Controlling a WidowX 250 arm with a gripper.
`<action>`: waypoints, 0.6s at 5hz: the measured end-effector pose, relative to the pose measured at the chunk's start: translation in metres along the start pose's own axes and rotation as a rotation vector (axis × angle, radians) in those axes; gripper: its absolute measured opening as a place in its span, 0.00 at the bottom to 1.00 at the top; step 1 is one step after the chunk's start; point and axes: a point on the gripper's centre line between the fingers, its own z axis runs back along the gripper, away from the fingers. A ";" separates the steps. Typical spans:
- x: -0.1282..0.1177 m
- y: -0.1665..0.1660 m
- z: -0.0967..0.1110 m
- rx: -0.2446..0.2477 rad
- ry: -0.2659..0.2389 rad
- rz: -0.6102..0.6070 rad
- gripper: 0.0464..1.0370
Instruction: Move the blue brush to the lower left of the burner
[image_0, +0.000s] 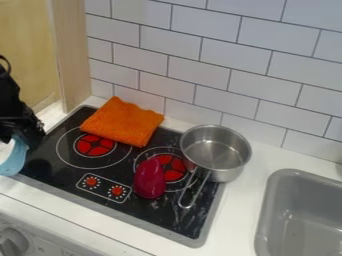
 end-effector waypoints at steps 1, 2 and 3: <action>-0.003 0.000 -0.008 0.004 0.023 -0.014 0.64; -0.004 0.000 -0.015 0.007 0.036 -0.017 0.64; 0.001 0.000 -0.020 -0.001 0.035 -0.014 0.72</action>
